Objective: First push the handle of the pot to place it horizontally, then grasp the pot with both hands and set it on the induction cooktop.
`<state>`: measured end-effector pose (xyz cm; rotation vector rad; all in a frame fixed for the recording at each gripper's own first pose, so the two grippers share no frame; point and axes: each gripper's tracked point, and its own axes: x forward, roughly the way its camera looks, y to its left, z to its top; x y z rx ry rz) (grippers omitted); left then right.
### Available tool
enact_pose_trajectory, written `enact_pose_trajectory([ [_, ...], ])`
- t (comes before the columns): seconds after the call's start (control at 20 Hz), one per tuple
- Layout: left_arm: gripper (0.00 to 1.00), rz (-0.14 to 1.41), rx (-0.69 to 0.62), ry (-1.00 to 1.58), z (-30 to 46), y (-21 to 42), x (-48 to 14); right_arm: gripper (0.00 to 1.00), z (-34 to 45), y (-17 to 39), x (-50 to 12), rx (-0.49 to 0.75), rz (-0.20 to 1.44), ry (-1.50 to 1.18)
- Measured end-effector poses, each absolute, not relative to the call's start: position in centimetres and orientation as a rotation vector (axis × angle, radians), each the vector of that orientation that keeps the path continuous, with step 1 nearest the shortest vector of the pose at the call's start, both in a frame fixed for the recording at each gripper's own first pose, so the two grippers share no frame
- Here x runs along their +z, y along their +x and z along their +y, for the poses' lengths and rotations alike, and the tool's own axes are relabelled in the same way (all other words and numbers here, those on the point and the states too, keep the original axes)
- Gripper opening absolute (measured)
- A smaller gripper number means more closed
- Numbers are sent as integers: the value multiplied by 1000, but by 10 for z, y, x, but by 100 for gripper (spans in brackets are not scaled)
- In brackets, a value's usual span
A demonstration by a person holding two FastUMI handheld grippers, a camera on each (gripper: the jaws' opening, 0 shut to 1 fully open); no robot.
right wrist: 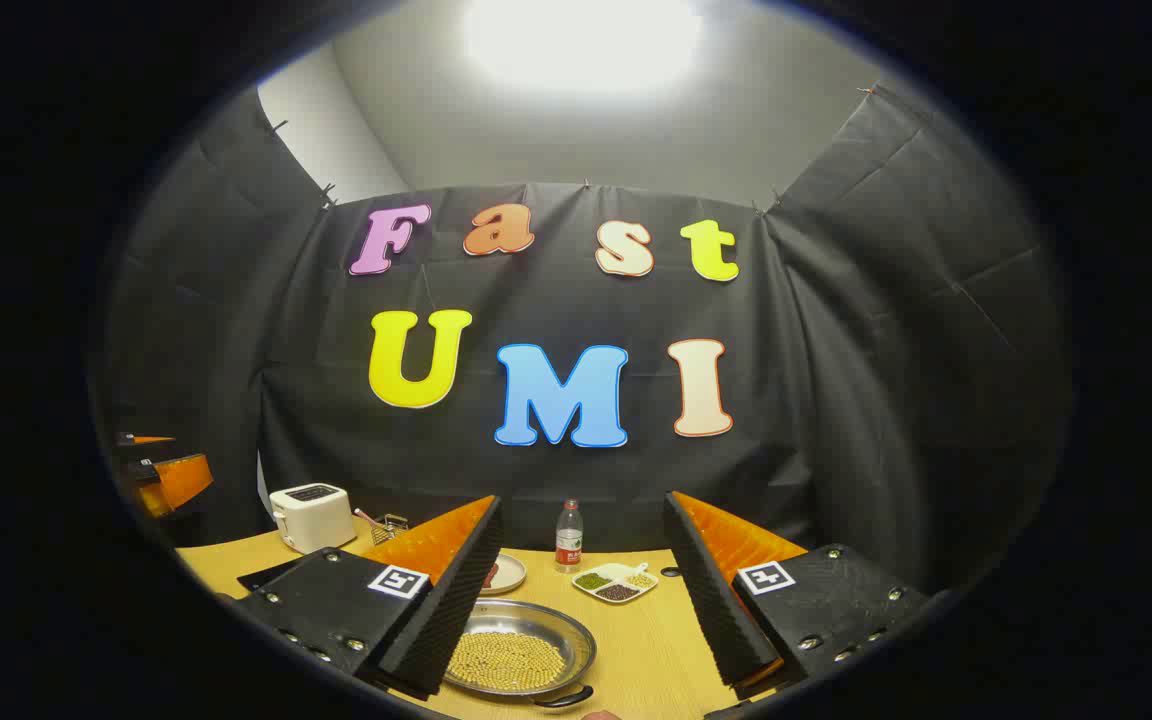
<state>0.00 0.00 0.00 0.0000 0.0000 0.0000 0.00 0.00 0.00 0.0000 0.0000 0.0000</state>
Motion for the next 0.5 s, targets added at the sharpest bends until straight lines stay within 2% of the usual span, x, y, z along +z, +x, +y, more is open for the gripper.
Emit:
enact_pose_trajectory([
  [0.5,97,-13,-17,19,0,-1,6,97,1,1,-2,-3,2,3],
])
